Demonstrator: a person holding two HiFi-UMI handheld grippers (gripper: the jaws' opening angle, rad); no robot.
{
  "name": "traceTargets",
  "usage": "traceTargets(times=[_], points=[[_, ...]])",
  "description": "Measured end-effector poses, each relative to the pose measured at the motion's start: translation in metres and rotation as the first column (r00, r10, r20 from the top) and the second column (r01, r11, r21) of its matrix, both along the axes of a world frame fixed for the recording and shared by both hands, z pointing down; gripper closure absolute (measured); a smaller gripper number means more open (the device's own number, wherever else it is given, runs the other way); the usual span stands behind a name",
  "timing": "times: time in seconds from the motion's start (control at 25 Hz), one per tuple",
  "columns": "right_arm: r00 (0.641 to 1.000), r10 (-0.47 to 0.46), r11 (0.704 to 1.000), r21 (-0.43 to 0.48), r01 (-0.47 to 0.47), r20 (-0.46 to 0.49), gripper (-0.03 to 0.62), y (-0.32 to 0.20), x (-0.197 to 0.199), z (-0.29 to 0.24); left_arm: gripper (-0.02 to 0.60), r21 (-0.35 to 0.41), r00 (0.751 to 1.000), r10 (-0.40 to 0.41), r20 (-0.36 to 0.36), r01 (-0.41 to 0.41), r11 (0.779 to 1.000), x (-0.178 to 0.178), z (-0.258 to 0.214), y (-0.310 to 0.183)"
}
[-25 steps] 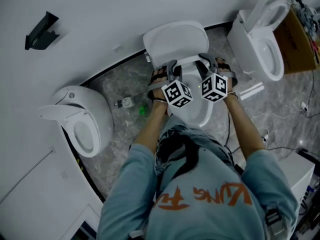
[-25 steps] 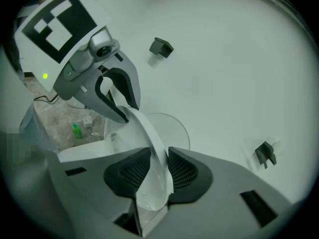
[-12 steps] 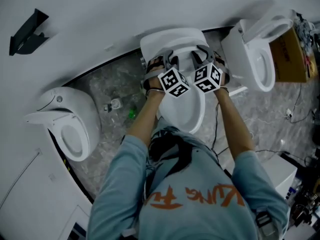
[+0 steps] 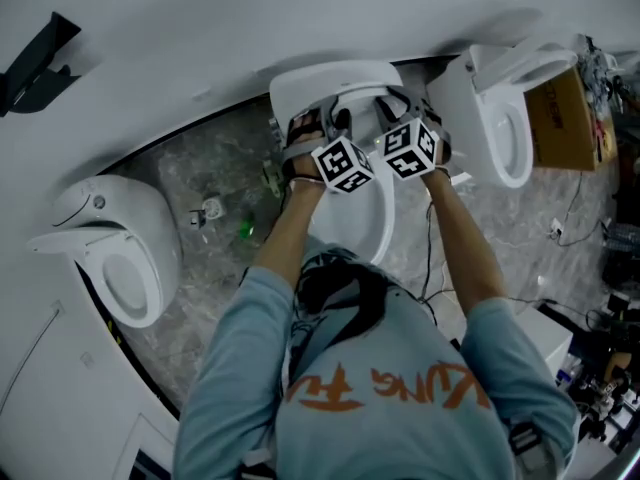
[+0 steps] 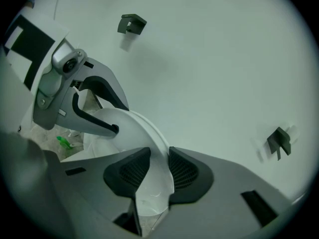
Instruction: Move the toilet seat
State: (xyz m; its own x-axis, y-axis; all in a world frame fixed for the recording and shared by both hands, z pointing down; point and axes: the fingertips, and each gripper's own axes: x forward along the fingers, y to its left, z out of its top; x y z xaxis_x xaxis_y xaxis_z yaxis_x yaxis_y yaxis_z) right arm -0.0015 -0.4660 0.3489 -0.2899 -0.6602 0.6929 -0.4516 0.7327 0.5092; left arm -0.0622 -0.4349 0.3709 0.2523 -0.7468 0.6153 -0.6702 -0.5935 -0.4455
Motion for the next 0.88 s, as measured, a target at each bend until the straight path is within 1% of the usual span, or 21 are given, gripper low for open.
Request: traceTargets(times=[0.08, 0.24, 0.28, 0.32, 0.36, 0.4, 0.44, 0.56, 0.6, 0.64, 0.68, 0.76, 0.8, 0.84, 0.88], points=[[1.0, -0.008, 1.0, 0.0, 0.008, 0.006, 0.491, 0.0, 0.001, -0.001, 0.419, 0.001, 1.0, -0.002, 0.008, 0.002, 1.0, 0.0, 0.0, -0.001], [1.0, -0.007, 0.999, -0.048, 0.007, -0.008, 0.488, 0.002, 0.006, 0.001, 0.419, -0.022, 1.0, -0.003, 0.018, 0.004, 1.0, 0.001, 0.0, 0.0], [1.0, 0.009, 0.998, -0.056, -0.009, -0.005, 0.488, 0.002, 0.008, 0.0, 0.419, -0.025, 1.0, -0.005, 0.016, 0.005, 1.0, 0.001, -0.002, 0.0], [0.999, 0.038, 0.998, -0.051, -0.037, 0.011, 0.474, 0.001, 0.01, -0.006, 0.42, -0.018, 1.0, -0.007, 0.013, 0.008, 1.0, -0.001, -0.006, 0.001], [0.996, 0.074, 0.997, -0.032, -0.072, 0.048, 0.439, -0.001, 0.012, -0.016, 0.437, 0.003, 1.0, -0.014, 0.007, 0.014, 1.0, -0.002, -0.013, 0.0], [0.989, 0.104, 0.995, -0.014, -0.103, 0.105, 0.447, -0.001, 0.012, -0.029, 0.443, 0.031, 1.0, -0.025, -0.006, 0.025, 0.999, -0.003, -0.024, 0.0], [0.977, 0.125, 0.992, -0.007, -0.126, 0.172, 0.472, 0.002, 0.012, -0.041, 0.443, 0.053, 0.999, -0.042, -0.029, 0.043, 0.998, -0.003, -0.036, 0.0], [0.928, 0.165, 0.986, -0.024, -0.166, 0.334, 0.478, 0.021, 0.02, -0.069, 0.443, 0.084, 0.984, -0.102, -0.145, 0.115, 0.99, 0.003, -0.076, 0.009], [0.907, 0.175, 0.983, -0.024, -0.18, 0.383, 0.486, 0.025, 0.025, -0.08, 0.445, 0.094, 0.973, -0.124, -0.192, 0.144, 0.985, 0.005, -0.09, 0.013], [0.881, 0.184, 0.981, -0.02, -0.195, 0.436, 0.494, 0.029, 0.031, -0.092, 0.451, 0.103, 0.958, -0.151, -0.245, 0.181, 0.978, 0.006, -0.106, 0.018], [0.851, 0.191, 0.978, -0.018, -0.209, 0.489, 0.504, 0.033, 0.037, -0.105, 0.465, 0.108, 0.935, -0.185, -0.304, 0.227, 0.968, 0.005, -0.122, 0.025], [0.787, 0.199, 0.975, -0.035, -0.22, 0.584, 0.548, 0.047, 0.049, -0.13, 0.499, 0.105, 0.87, -0.257, -0.42, 0.328, 0.939, 0.003, -0.153, 0.042], [0.754, 0.197, 0.975, -0.048, -0.215, 0.627, 0.594, 0.055, 0.053, -0.143, 0.54, 0.103, 0.834, -0.284, -0.472, 0.372, 0.922, 0.002, -0.169, 0.052], [0.719, 0.187, 0.978, -0.057, -0.202, 0.669, 0.595, 0.064, 0.057, -0.157, 0.574, 0.105, 0.802, -0.299, -0.517, 0.406, 0.908, 0.002, -0.185, 0.061], [0.686, 0.17, 0.981, -0.059, -0.183, 0.708, 0.595, 0.072, 0.059, -0.173, 0.578, 0.11, 0.775, -0.304, -0.554, 0.43, 0.896, 0.004, -0.2, 0.071]])
